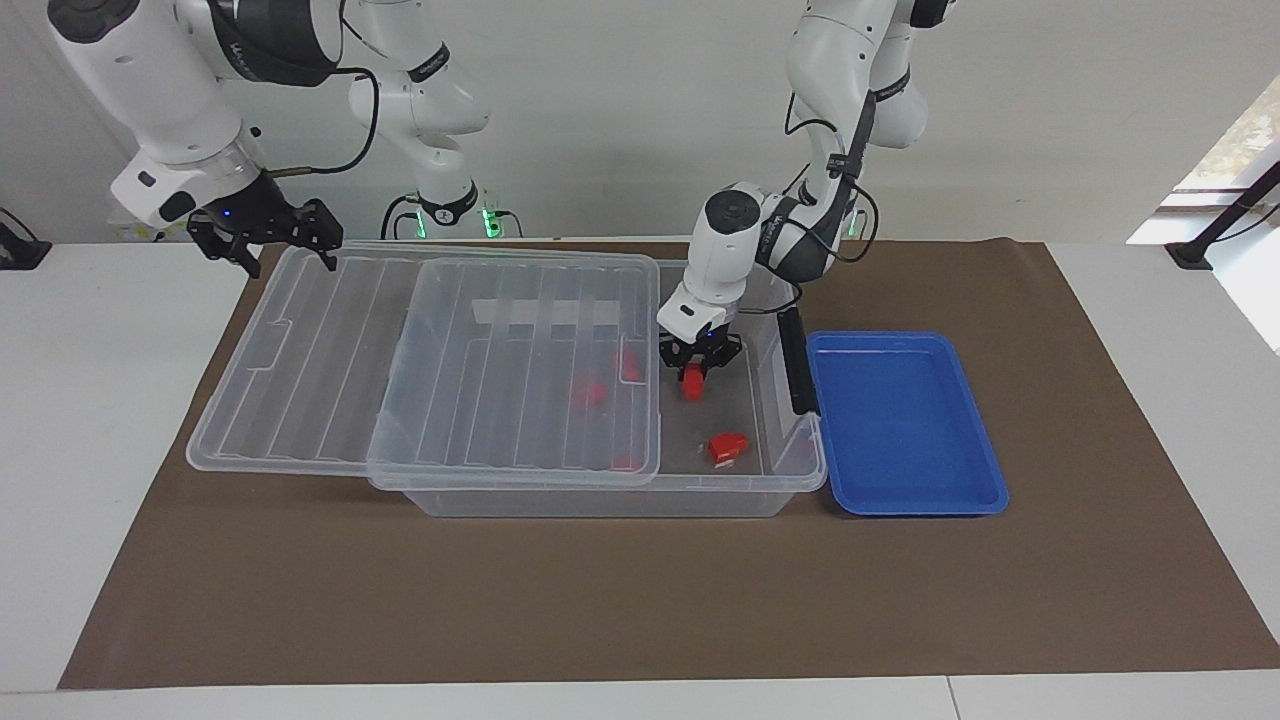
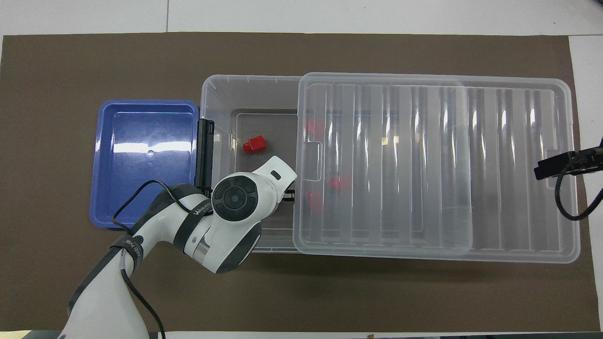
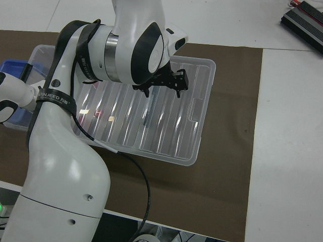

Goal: Place red block in blue tray from box
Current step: 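Lift the red block with the left gripper over the blue tray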

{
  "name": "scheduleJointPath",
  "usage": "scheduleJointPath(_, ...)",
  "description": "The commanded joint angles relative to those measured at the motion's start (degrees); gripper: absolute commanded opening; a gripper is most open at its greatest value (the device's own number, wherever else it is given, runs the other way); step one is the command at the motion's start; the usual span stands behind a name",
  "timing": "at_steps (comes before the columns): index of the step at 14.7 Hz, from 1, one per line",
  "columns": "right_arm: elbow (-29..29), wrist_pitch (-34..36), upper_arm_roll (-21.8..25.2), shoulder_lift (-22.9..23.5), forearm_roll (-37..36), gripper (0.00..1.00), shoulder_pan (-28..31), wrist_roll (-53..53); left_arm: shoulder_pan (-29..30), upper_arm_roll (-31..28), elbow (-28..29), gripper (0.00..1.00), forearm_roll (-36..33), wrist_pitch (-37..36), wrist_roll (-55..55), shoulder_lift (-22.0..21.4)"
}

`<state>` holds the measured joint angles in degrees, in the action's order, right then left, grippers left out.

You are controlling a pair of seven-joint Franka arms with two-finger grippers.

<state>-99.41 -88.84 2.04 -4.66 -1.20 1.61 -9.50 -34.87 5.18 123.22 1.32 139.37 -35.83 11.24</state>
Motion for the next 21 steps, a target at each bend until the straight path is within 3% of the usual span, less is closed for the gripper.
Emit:
scheduleJointPath(1,0.6,-0.2,0.3,0.7,-0.4,1.0,-0.7,1.1,-0.2,-1.0,0.9,0.0,-0.3,-5.2,0.1,-5.9)
scheduleJointPath(6,5.9,4.7,0.2,4.9,-0.1,1.0,-0.2,1.3,4.1,-1.3,-7.4,0.0,-0.3,-18.0,0.5,-10.6)
scheduleJointPath(10,5.8,4.7,0.3,3.3,0.1,1.0,0.0,1.7,9.3,-1.3,-8.7,0.0,-0.3,-24.5,1.7,-14.5)
scheduleJointPath(17,5.5,3.7,0.3,3.1,0.1,1.0,0.2,2.1,24.9,-1.2,-7.1,0.0,-0.3,-22.9,23.2,-14.7)
scheduleJointPath(21,5.5,2.1,0.2,3.0,0.2,1.0,-0.1,2.1,31.4,-1.3,-0.9,0.0,-0.2,-14.0,31.2,-13.7)
